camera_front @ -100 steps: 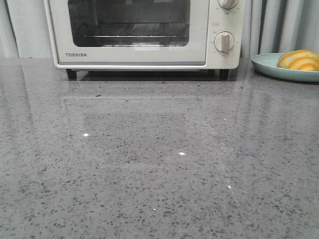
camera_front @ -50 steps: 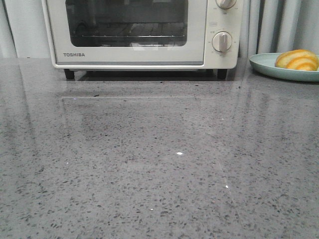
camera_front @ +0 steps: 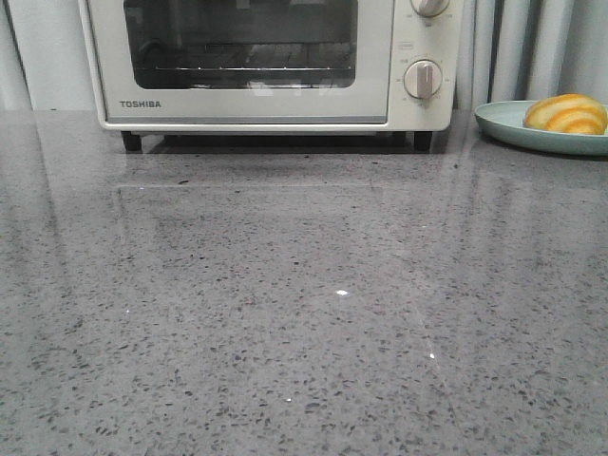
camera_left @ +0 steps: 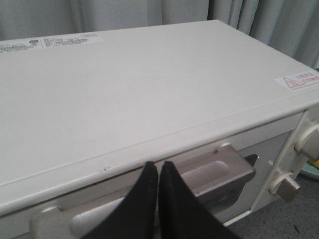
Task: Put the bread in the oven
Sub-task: 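Pull the toaster oven door handle down with the left gripper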
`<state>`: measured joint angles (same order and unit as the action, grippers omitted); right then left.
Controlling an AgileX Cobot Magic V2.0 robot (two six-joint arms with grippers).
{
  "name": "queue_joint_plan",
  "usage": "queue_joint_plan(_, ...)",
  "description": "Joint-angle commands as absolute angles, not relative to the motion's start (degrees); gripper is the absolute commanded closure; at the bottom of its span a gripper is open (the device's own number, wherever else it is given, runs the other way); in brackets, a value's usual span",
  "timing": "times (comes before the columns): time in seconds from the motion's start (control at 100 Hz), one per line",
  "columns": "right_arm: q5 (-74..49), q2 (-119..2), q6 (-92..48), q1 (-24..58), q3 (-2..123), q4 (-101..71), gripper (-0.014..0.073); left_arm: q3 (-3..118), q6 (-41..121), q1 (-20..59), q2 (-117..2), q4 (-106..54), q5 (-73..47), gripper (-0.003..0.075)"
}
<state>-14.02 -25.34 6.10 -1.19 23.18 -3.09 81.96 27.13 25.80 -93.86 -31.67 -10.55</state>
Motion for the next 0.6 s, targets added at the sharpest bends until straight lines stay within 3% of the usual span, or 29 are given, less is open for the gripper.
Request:
queue_joint_plan(0.0, -10.2, -26.0, 6.0, -1.0, 25.4, -3.0, 0.0650, 84.1, 27.2, 26.0, -92.4, -31.9, -8.3, 0.0741)
queue_joint_plan(0.42, -10.2, -26.0, 6.0, -1.0, 25.4, -3.0, 0.0650, 83.4, 27.2, 26.0, -93.2, -27.9, -17.4, 0.0742)
queue_joint_plan(0.59, -10.1, -26.0, 6.0, -1.0, 25.4, -3.1, 0.0650, 76.7, 26.4, 26.0, -88.8, -27.4, -16.8, 0.0742)
